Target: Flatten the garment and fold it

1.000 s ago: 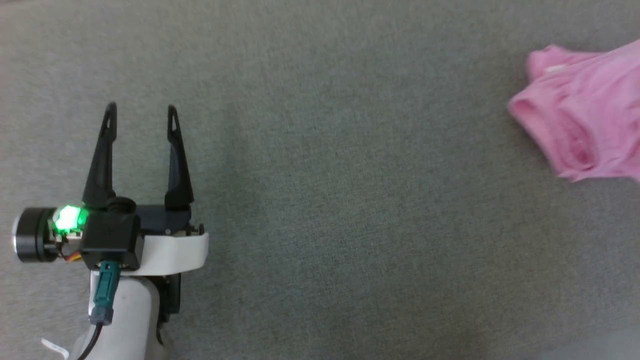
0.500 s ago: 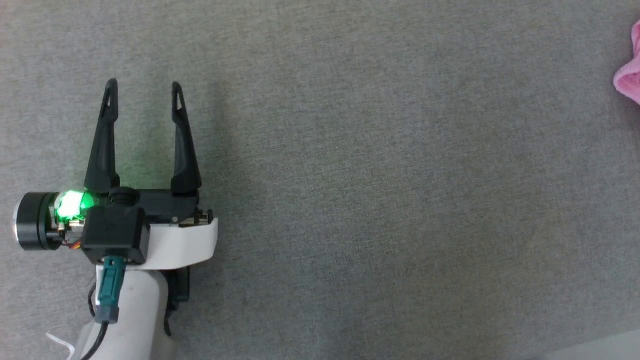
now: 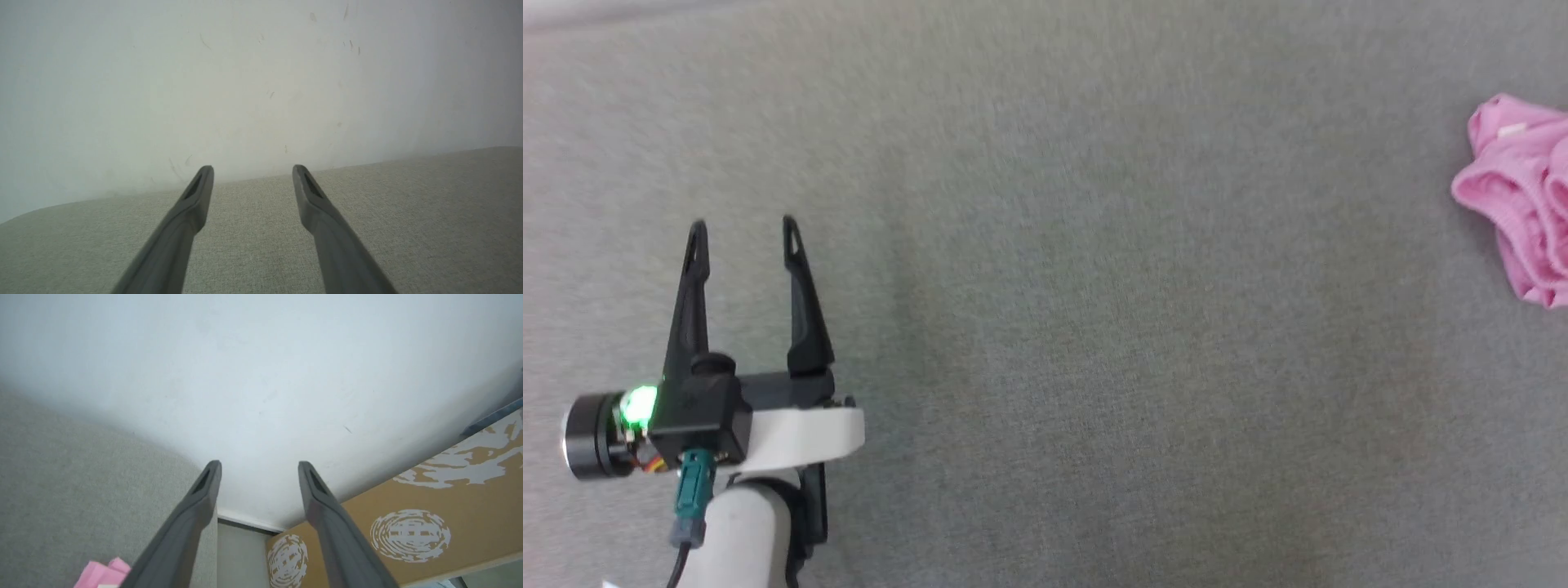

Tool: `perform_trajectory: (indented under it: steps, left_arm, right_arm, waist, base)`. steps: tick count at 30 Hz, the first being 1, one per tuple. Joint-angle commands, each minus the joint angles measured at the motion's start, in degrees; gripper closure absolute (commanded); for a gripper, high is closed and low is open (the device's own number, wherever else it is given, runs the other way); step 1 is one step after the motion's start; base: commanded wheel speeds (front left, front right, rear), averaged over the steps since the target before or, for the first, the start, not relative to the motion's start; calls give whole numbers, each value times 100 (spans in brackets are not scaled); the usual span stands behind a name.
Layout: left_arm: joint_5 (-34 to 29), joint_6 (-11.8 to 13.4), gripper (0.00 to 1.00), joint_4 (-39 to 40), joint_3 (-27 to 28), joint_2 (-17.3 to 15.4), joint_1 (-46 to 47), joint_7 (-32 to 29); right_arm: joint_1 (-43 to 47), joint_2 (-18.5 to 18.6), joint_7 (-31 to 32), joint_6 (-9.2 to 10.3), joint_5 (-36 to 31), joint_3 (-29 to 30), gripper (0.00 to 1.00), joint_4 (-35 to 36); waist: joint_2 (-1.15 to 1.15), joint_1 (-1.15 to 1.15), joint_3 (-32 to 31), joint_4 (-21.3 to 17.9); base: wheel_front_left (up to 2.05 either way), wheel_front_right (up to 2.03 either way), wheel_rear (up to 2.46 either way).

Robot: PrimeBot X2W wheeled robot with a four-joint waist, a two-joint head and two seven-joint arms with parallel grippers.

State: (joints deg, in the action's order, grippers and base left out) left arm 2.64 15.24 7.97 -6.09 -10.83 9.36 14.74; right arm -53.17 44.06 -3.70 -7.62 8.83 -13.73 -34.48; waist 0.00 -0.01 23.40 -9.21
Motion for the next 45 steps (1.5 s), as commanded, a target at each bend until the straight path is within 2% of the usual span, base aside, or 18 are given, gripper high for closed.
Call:
perform_trajectory:
  steps: [1, 2, 3, 8, 17, 22, 26, 35, 36, 45]
  left_arm:
    - [16, -6, 0, -34, 48, 61, -140, 26]
    - [25, -13, 0, -53, 75, 81, -195, 26]
    - [25, -13, 0, -53, 75, 81, -195, 26]
    - [68, -119, 0, -178, 179, 175, -422, 26]
    - [15, -307, 0, -400, 232, 339, -605, 26]
    - [-16, -385, 0, -572, 243, 401, -752, 26]
    - [-29, -446, 0, -700, 260, 434, -890, 26]
    - [-36, -569, 0, -905, 288, 502, -1173, 26]
    - [-12, -541, 100, -893, 253, 498, -1079, -4]
    - [-21, -581, 100, -886, 258, 509, -1064, -69]
  right_arm:
    - [49, -279, -317, 13, -137, 245, 0, 165]
    - [118, -437, -507, 13, -172, 388, 0, 242]
    - [118, -437, -507, 13, -172, 388, 0, 242]
    - [698, -1287, -1039, 13, -210, 871, 0, 828]
    - [2496, -2800, -1128, 13, -145, 1454, 0, 2592]
    - [3552, -3440, -1129, 13, -16, 1477, 0, 2908]
    - [4188, -3767, -1129, 13, 50, 1523, 0, 2940]
    - [5056, -4033, -1130, 13, -21, 1673, 0, 3144]
    - [5029, -4021, -1100, 1, 3, 1668, 100, 3110]
    - [5032, -4023, -1035, 2, -31, 1667, 100, 3117]
  waist:
    - [0, 1, -641, 226]
    - [0, 1, -714, 268]
    - [0, 1, -714, 268]
    - [0, 1, -1042, 485]
    - [0, 1, -1456, 797]
    - [0, 1, -1707, 891]
    - [0, 1, -1893, 920]
    - [0, 1, -2231, 945]
    - [0, 1, -2171, 929]
    - [0, 3, -2182, 930]
  base:
    - [0, 0, 0]
    - [0, 0, 0]
    - [0, 0, 0]
    - [0, 0, 0]
    - [0, 0, 0]
    - [0, 0, 0]
    - [0, 0, 0]
    - [0, 0, 0]
    - [0, 0, 0]
    - [0, 0, 0]
